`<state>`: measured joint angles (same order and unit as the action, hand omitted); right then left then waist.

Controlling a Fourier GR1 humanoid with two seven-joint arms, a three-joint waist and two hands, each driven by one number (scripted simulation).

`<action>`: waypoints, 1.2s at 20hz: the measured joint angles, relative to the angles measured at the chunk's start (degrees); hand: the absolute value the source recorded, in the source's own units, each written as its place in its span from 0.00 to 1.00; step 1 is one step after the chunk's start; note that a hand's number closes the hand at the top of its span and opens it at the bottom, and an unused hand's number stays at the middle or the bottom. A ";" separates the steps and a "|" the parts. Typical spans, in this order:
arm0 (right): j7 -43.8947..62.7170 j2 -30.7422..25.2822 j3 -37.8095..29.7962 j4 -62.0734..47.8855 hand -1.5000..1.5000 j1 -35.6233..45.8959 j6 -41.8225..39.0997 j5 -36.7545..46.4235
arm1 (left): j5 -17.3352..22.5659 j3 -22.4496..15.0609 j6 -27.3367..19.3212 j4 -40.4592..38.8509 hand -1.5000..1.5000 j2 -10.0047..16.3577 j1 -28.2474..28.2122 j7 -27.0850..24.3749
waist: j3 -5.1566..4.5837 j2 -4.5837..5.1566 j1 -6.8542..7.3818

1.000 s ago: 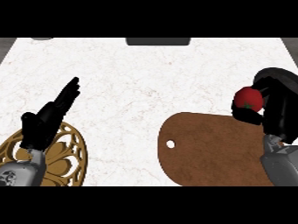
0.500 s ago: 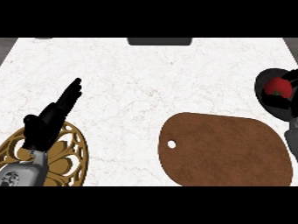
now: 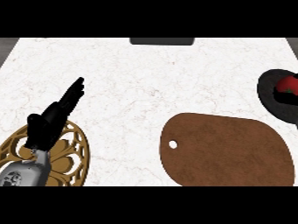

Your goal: Pick the tomato from the cutting board and place it in the pan

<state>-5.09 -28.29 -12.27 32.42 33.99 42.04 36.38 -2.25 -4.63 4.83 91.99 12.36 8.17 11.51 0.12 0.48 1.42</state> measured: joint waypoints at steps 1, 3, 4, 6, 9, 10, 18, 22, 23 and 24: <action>-1.60 -0.80 -0.82 -2.20 1.00 1.30 -0.24 -0.52 | 0.19 0.32 0.28 -0.11 0.50 0.11 0.69 0.39 | 0.02 0.04 0.03; -5.23 -2.37 -2.54 -6.22 1.00 3.12 -0.54 -1.66 | 0.48 0.54 0.78 0.21 0.50 0.16 0.73 0.76 | 0.03 0.12 0.22; -6.76 -2.87 -3.36 -8.12 1.00 3.97 -0.33 -2.14 | 0.50 0.74 0.99 0.15 0.50 0.33 0.91 0.66 | 0.05 0.22 0.42; -2.60 -4.49 -3.99 -12.26 0.00 4.91 -3.10 -2.07 | 0.35 0.47 1.12 0.20 0.50 0.20 0.85 0.50 | 0.01 0.39 0.85; 0.41 -6.15 -4.09 -17.31 0.00 6.98 -7.88 -1.71 | -0.25 0.17 0.58 -0.69 0.50 -0.56 2.09 0.36 | 0.08 0.69 1.24; 0.12 -6.48 -4.51 -18.48 0.00 7.14 -9.09 -2.07 | 0.00 0.32 1.02 -0.70 0.50 -0.29 2.04 0.24 | 0.10 0.76 1.41; -8.67 -6.48 -11.99 -19.92 0.00 8.15 -13.37 -9.61 | -0.20 0.34 0.80 -1.24 0.50 -1.06 3.01 0.01 | 0.36 1.15 1.77; -15.32 -6.41 -18.01 -18.13 0.00 8.30 -15.51 -15.99 | -0.51 0.25 0.71 -1.62 0.50 -1.18 3.01 0.05 | 0.43 1.08 1.38; -16.63 -6.70 -19.51 -17.96 0.00 8.26 -16.65 -17.58 | -0.44 0.34 0.67 -1.52 0.50 -1.25 2.77 -0.24 | 0.42 1.06 1.40; -18.10 -6.98 -21.03 -17.91 0.00 7.83 -17.94 -19.20 | -0.21 0.71 0.67 -1.19 0.50 -1.09 2.90 0.07 | 0.42 1.02 1.34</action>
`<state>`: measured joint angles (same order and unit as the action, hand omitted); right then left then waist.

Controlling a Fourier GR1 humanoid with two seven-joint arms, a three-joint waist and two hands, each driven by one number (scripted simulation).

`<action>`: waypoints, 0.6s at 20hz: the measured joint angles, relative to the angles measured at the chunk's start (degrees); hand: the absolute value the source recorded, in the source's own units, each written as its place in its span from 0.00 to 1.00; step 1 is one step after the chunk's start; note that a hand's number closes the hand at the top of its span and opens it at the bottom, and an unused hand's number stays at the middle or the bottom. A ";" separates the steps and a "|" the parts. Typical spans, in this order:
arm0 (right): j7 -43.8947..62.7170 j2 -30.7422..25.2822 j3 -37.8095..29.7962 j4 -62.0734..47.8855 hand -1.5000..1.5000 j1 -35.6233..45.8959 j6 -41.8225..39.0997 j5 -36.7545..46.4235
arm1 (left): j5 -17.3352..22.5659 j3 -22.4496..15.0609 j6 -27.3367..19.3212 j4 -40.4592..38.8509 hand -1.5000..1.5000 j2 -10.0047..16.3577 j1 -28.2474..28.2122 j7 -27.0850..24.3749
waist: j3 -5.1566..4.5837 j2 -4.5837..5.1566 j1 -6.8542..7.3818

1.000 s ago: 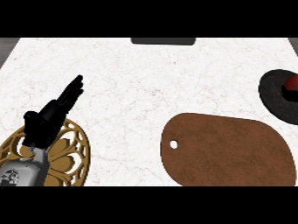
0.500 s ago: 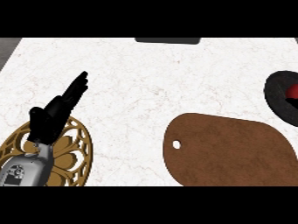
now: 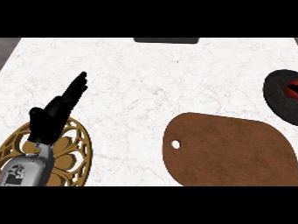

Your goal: Pick the tomato from the cutting board and place it in the pan

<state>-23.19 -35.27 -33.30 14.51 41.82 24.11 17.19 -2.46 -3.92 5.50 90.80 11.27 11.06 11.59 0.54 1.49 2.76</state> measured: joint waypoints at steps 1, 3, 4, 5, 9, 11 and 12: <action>-1.24 -0.61 -1.37 -0.05 0.00 -0.37 -1.95 -1.49 | 0.20 0.12 0.22 -0.25 0.50 0.05 -0.19 -0.19 | 0.00 0.00 -0.13; -3.99 -1.38 -3.86 -0.35 0.00 -1.56 -5.68 -4.22 | 0.12 0.06 0.21 0.05 0.50 0.02 -0.16 0.07 | -0.02 -0.08 -0.33; -5.33 -1.79 -4.84 -0.63 0.00 -2.43 -7.96 -5.36 | 0.27 0.37 0.41 0.18 0.50 0.33 -0.66 -0.07 | -0.04 -0.16 -0.41; -6.76 -2.09 -5.63 -0.93 0.00 -3.26 -10.02 -6.27 | 0.33 0.59 0.54 0.30 0.50 0.59 -0.68 0.00 | -0.05 -0.18 -0.44; -12.72 -3.57 -7.83 -2.02 0.00 -7.56 -17.78 -8.88 | -0.02 0.46 0.47 0.93 0.50 0.45 -2.06 -0.64 | -0.10 -0.37 -0.75; -16.01 -3.70 -8.59 -2.15 0.00 -9.36 -20.26 -9.87 | -0.39 0.42 0.34 1.05 0.50 0.39 -2.13 -0.68 | -0.14 -0.50 -0.96; -17.91 -3.30 -8.81 -2.08 0.00 -10.15 -20.56 -10.20 | -0.55 0.12 0.30 1.61 0.50 0.20 -2.62 -0.45 | -0.17 -0.58 -1.01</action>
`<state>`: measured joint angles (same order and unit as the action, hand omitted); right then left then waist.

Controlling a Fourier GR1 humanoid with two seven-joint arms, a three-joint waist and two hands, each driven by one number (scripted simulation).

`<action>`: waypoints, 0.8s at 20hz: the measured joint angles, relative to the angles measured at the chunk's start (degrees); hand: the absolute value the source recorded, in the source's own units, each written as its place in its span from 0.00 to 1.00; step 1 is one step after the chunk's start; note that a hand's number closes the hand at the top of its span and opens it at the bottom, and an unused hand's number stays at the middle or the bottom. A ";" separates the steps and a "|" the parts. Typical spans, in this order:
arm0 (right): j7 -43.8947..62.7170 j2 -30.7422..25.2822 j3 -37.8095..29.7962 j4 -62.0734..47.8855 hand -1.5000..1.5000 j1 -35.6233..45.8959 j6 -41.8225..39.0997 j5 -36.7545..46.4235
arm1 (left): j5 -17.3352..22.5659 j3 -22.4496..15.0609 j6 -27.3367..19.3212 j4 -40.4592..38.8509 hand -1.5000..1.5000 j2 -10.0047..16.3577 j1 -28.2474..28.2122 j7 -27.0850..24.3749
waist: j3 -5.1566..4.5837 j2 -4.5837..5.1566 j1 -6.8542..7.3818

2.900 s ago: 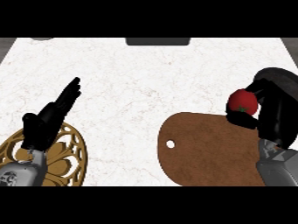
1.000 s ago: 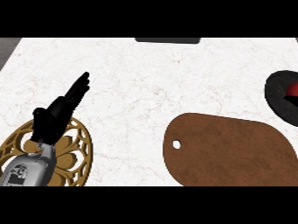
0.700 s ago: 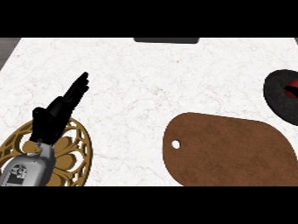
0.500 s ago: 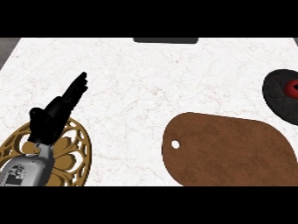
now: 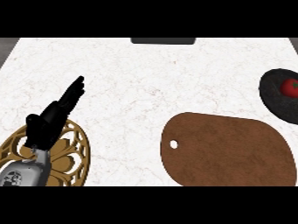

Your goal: Pick the tomato from the cutting board and place it in the pan

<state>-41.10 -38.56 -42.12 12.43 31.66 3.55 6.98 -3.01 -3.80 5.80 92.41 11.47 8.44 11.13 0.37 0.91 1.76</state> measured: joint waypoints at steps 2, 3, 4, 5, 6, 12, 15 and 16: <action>-3.83 -0.21 -0.57 0.04 0.00 -2.40 -2.48 -0.80 | -0.43 -0.05 -0.22 -0.26 0.50 -0.19 -0.31 -0.22 | -0.03 -0.09 -0.25; -5.32 0.02 -0.54 0.02 0.00 -3.07 -2.98 -0.96 | -0.48 0.11 -0.18 -0.15 0.50 -0.13 -0.66 -0.41 | -0.05 -0.16 -0.32; -6.62 0.08 -0.68 -0.12 0.00 -3.81 -3.58 -1.27 | -0.36 0.64 0.04 -0.52 0.50 0.19 -0.11 -0.27 | -0.07 -0.20 -0.40; -7.92 0.01 -0.82 -0.23 0.00 -4.91 -4.54 -1.60 | 0.47 1.41 0.80 -0.64 0.50 0.67 -0.02 -0.17 | -0.09 -0.25 -0.50; -8.72 -0.21 -0.90 -0.32 0.00 -5.46 -5.47 -1.95 | 0.43 1.48 0.91 -1.42 0.50 0.47 -0.24 -0.91 | -0.10 -0.29 -0.59; -13.87 1.27 -0.83 -0.78 0.00 -9.79 -8.08 -3.73 | -0.22 1.86 0.67 -1.22 0.50 -0.20 0.92 0.60 | -0.16 -0.49 -0.92; -14.95 2.48 0.06 -0.14 0.00 -10.79 -8.06 -4.34 | -0.10 2.06 1.25 0.26 0.50 -0.28 0.15 1.43 | -0.21 -0.61 -1.02; -15.52 3.43 0.43 0.18 0.00 -11.23 -7.92 -4.51 | -0.71 1.72 0.88 0.29 0.50 -0.71 0.00 1.40 | -0.23 -0.64 -1.10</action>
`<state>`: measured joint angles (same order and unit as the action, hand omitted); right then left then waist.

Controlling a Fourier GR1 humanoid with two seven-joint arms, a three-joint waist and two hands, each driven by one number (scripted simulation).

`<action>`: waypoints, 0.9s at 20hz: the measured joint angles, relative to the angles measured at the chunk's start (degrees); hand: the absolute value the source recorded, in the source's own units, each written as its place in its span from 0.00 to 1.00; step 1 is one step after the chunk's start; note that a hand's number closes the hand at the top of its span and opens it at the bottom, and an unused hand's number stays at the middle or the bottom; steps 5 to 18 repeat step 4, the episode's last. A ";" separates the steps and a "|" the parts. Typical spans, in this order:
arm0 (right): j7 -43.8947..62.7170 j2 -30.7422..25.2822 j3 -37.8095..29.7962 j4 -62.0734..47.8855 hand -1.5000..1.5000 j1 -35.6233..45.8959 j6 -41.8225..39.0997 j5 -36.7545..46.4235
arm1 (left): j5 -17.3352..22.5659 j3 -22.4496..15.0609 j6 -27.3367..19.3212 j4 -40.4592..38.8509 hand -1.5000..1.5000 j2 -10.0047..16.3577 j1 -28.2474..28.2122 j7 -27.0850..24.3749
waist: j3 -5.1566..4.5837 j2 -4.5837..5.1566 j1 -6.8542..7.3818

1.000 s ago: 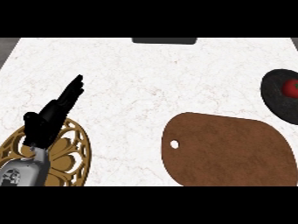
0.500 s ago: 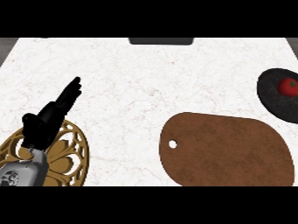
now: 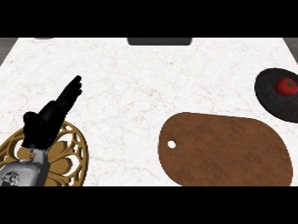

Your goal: Pick the tomato from the cutting board and place it in the pan

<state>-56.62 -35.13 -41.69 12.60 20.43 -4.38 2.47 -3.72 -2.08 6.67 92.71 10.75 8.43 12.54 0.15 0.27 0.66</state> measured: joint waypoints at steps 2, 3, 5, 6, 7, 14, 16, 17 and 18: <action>-1.11 0.37 0.25 0.15 0.00 -1.42 -0.26 -0.57 | 0.11 0.42 0.48 -0.26 0.50 0.06 -0.42 -0.56 | 0.01 -0.01 -0.06; -1.57 0.98 0.39 0.43 0.00 -2.19 -0.03 -0.92 | 0.00 0.34 0.58 -0.06 0.50 -0.08 -0.64 -0.26 | -0.02 -0.05 -0.13; -1.76 1.51 0.64 0.56 0.00 -2.79 0.16 -1.13 | 0.07 0.93 1.03 -1.38 0.50 0.21 -0.48 -1.38 | -0.02 -0.06 -0.20; -1.76 1.51 0.64 0.56 0.00 -2.79 0.16 -1.13 | 0.07 0.93 1.03 -1.38 0.50 0.21 -0.48 -1.38 | -0.02 -0.06 -0.20; -1.76 1.51 0.64 0.56 0.00 -2.79 0.16 -1.13 | 0.07 0.93 1.03 -1.38 0.50 0.21 -0.48 -1.38 | -0.02 -0.06 -0.20; -1.76 1.51 0.64 0.56 0.00 -2.79 0.16 -1.13 | 0.07 0.93 1.03 -1.38 0.50 0.21 -0.48 -1.38 | -0.02 -0.06 -0.20; -1.76 1.51 0.64 0.56 0.00 -2.79 0.16 -1.13 | 0.07 0.93 1.03 -1.38 0.50 0.21 -0.48 -1.38 | -0.02 -0.06 -0.20; -1.76 1.51 0.64 0.56 0.00 -2.79 0.16 -1.13 | 0.07 0.93 1.03 -1.38 0.50 0.21 -0.48 -1.38 | -0.02 -0.06 -0.20; -1.76 1.51 0.64 0.56 0.00 -2.79 0.16 -1.13 | 0.07 0.93 1.03 -1.38 0.50 0.21 -0.48 -1.38 | -0.02 -0.06 -0.20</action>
